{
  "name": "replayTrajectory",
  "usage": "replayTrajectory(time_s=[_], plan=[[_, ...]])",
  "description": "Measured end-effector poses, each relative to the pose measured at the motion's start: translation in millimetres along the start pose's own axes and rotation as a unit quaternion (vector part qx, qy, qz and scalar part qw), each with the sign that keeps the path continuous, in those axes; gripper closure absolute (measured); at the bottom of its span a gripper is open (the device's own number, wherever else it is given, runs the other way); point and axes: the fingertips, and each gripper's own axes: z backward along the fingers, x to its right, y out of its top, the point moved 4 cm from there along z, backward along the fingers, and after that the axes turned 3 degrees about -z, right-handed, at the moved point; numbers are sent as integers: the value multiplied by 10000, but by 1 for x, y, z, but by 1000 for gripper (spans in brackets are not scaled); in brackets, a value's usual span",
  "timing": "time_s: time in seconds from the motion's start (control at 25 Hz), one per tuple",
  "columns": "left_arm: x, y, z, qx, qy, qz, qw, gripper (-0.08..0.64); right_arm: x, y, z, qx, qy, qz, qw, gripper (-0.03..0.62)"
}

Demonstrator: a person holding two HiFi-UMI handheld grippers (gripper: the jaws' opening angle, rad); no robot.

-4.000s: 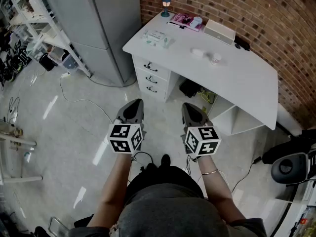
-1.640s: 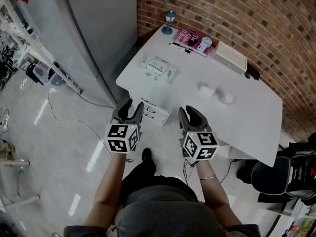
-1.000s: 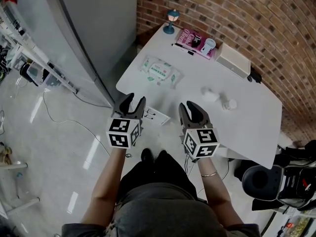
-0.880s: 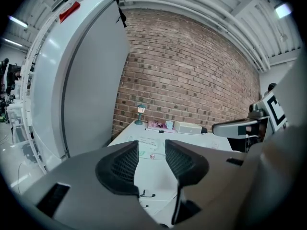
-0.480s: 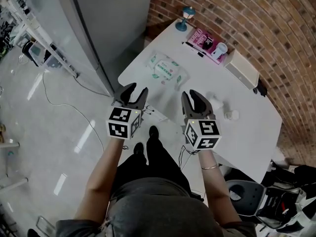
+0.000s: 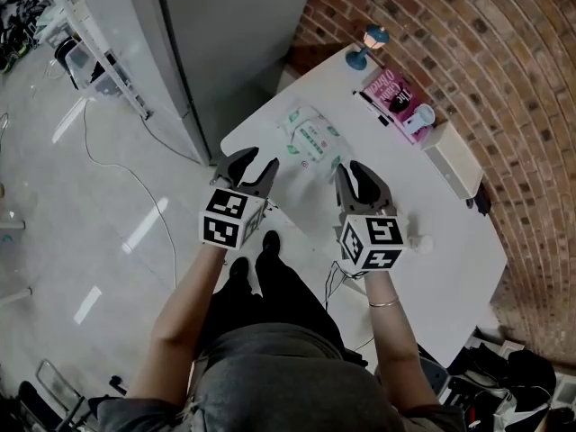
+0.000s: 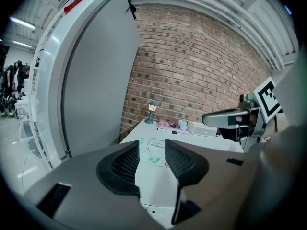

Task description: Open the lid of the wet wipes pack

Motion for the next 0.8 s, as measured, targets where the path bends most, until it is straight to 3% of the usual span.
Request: replayTrajectory(time_s=[0.48,0.8], plan=[[-8,-11,-28,-101,138,290,9994,396,4,3,-43,-418,480,574,9963,494],[-4,-25,-44,-292,124,341,9989,396,0,-7,-68,-779,950,1074,9866,489]])
